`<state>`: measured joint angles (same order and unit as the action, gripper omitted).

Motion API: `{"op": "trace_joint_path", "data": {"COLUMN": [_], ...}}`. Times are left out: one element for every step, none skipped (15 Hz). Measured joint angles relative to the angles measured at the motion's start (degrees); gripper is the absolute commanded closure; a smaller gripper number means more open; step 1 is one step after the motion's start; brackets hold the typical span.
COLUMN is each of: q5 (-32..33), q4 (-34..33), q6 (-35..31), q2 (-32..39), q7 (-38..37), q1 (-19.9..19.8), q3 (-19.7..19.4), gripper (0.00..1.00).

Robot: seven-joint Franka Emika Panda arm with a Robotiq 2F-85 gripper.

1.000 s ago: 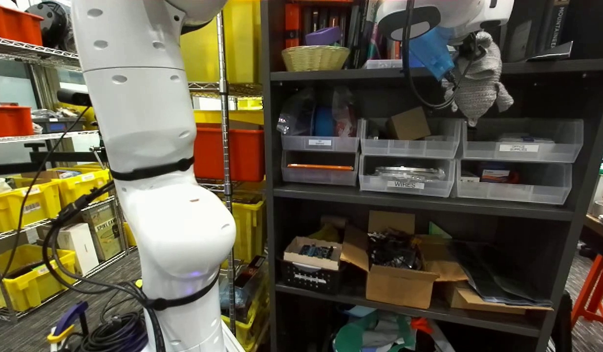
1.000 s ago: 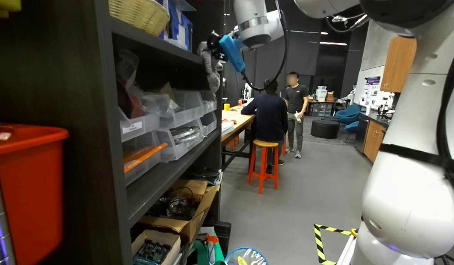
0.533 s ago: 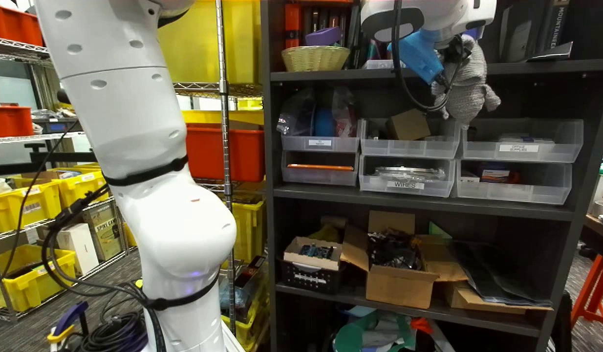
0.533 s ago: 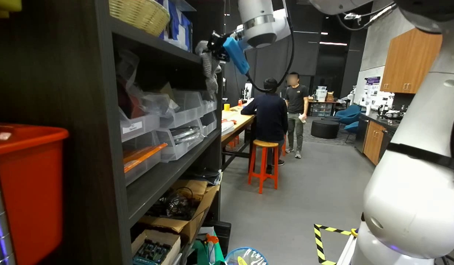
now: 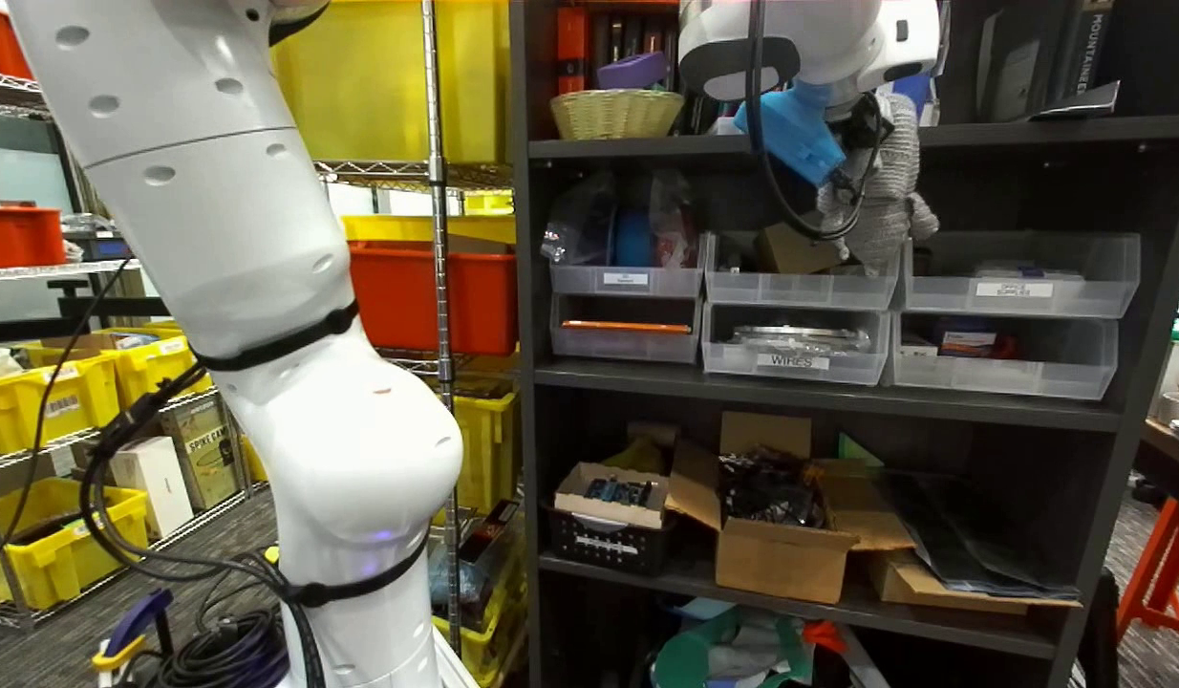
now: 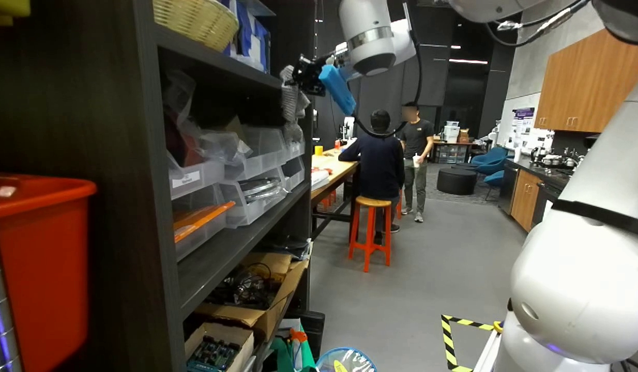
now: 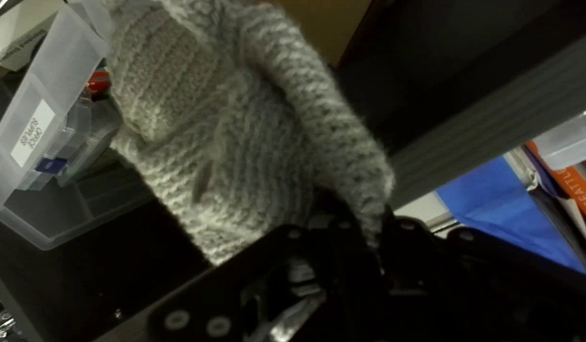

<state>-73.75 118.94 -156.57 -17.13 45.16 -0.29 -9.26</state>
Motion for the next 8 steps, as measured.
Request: {"op": "trace_joint_path", "data": {"q5": [0.0, 0.0, 0.0, 0.0, 0.0, 0.0, 0.0, 0.0], "q4": [0.9, 1.9, 2.8, 3.6, 4.5, 5.3, 6.2, 7.1], "q6": [0.0, 0.0, 0.0, 0.0, 0.0, 0.0, 0.0, 0.0], "q2": [-0.6, -1.2, -1.8, -2.4, -3.0, -3.6, -4.3, -4.9], "q7": [0.7, 1.3, 2.0, 2.6, 3.3, 4.0, 4.6, 5.3], "q1": [0.1, 0.2, 0.3, 0.5, 0.7, 0.9, 1.2, 1.4], "q3": [0.3, 0.6, 1.0, 1.3, 1.6, 1.9, 2.3, 2.7], "gripper": [0.97, 0.97, 0.97, 0.97, 0.97, 0.97, 0.97, 0.97]}}
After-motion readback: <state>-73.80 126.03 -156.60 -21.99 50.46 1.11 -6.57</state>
